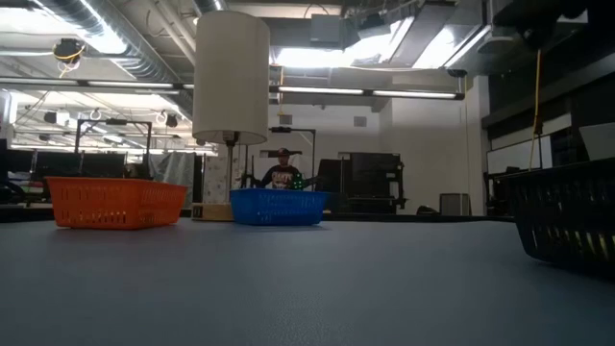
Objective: Sort crayons
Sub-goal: Return to Home Position
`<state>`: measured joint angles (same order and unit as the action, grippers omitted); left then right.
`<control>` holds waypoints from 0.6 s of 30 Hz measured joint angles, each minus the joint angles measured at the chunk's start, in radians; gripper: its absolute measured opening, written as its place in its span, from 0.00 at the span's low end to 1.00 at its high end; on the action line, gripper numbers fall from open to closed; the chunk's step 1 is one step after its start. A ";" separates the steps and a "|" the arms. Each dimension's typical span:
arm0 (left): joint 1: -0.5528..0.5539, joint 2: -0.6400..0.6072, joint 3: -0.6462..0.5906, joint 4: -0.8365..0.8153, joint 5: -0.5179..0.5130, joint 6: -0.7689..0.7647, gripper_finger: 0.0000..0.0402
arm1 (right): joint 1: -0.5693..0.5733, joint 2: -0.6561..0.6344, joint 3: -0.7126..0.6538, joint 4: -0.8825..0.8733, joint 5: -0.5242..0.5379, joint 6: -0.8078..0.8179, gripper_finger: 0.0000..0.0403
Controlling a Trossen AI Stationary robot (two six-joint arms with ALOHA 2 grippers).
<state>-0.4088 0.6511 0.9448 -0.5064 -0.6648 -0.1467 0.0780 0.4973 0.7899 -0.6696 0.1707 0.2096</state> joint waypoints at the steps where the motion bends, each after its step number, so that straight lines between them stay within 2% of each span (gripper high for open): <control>1: 0.000 -0.030 -0.048 0.033 -0.002 0.002 0.00 | 0.000 -0.031 -0.037 0.046 -0.025 -0.014 0.03; 5: 0.001 -0.143 -0.225 0.202 0.001 0.076 0.00 | 0.000 -0.139 -0.166 0.220 -0.085 -0.073 0.02; 9: 0.025 -0.235 -0.366 0.350 0.035 0.133 0.00 | 0.000 -0.193 -0.259 0.336 -0.121 -0.118 0.02; 18: 0.161 -0.389 -0.561 0.433 0.196 0.148 0.00 | 0.000 -0.202 -0.398 0.432 -0.138 -0.126 0.00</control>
<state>-0.2478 0.2622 0.3835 -0.0730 -0.4686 0.0017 0.0781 0.2954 0.3914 -0.2380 0.0326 0.0839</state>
